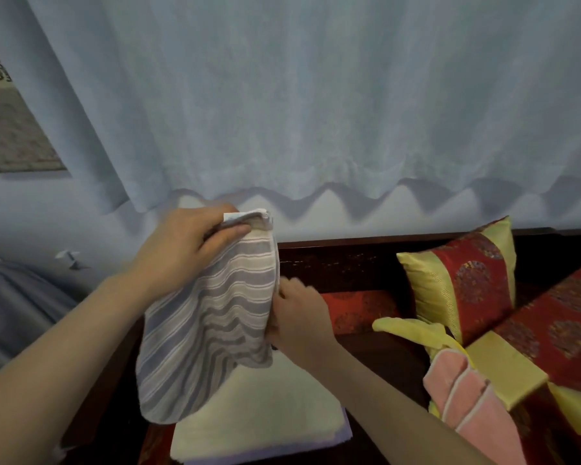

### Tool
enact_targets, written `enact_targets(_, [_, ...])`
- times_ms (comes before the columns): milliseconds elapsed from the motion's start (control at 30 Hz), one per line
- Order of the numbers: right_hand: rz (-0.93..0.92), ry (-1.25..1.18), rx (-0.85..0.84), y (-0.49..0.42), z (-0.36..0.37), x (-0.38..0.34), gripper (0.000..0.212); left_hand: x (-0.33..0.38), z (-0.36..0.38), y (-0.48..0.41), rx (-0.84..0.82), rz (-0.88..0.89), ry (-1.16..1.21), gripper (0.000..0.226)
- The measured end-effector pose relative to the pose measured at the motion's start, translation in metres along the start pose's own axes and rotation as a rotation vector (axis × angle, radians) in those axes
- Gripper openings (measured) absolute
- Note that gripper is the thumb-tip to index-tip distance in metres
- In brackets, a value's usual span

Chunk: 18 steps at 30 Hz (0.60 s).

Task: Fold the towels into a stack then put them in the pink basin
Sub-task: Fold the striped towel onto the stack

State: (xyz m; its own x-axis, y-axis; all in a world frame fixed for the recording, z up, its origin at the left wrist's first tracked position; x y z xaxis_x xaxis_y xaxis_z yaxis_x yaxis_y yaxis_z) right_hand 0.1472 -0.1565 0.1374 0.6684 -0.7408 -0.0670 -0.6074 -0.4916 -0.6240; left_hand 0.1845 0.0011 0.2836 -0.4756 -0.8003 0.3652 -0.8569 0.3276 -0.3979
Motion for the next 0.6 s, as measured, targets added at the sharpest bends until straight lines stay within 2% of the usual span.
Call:
enact_targets(67, [0.08,0.096,-0.272,0.0,0.019,0.002,0.03,-0.003,0.0,0.004,0.018,-0.023,0.053,0.037])
enact_targets(133, [0.09,0.17,-0.433,0.011,0.035,0.007,0.04,-0.006,-0.004,0.006,0.077,-0.051,0.115,0.033])
enact_targets(200, [0.029,0.131,-0.531,0.023,0.038,0.015,0.033,-0.01,-0.008,0.007,0.088,-0.059,0.128,0.03])
enact_targets(267, [0.043,-0.024,-0.612,0.033,0.04,0.03,0.041,-0.019,-0.009,0.009,0.067,-0.058,0.104,0.032])
enact_targets(333, [0.066,-0.315,-0.591,0.037,0.029,0.046,0.029,-0.032,-0.011,0.014,0.056,-0.076,0.072,0.037])
enact_targets(433, [0.438,-1.052,-0.316,0.052,0.002,0.083,0.017,-0.06,-0.017,0.024,0.1,-0.152,0.06,0.046])
enact_targets(467, [0.544,-1.228,-0.243,0.061,-0.005,0.092,0.016,-0.069,-0.017,0.028,0.104,-0.172,0.054,0.046])
enact_targets(500, [0.599,-1.345,-0.247,0.066,-0.012,0.097,0.016,-0.076,-0.016,0.033,0.099,-0.189,0.05,0.042])
enact_targets(567, [0.537,-1.306,-0.428,0.07,-0.021,0.1,0.021,-0.087,-0.011,0.039,0.083,-0.222,0.049,0.025])
enact_targets(600, [0.444,-1.144,-0.591,0.074,-0.02,0.1,0.022,-0.092,-0.008,0.041,0.078,-0.238,0.044,0.022])
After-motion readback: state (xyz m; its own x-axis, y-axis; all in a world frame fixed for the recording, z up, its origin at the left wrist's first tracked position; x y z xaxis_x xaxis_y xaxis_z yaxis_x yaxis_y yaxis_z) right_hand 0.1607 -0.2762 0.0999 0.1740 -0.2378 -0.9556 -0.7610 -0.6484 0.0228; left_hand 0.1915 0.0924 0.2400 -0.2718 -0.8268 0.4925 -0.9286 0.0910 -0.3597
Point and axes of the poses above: each hand's wrist, its own y-axis away from the middle knuckle, its own z-axis out of the palm, x = y × z, the point moved 2 cm from there along -y, towards the middle knuckle, and after that the axes turned 15 degrees about -z, right-handed, at the moved point
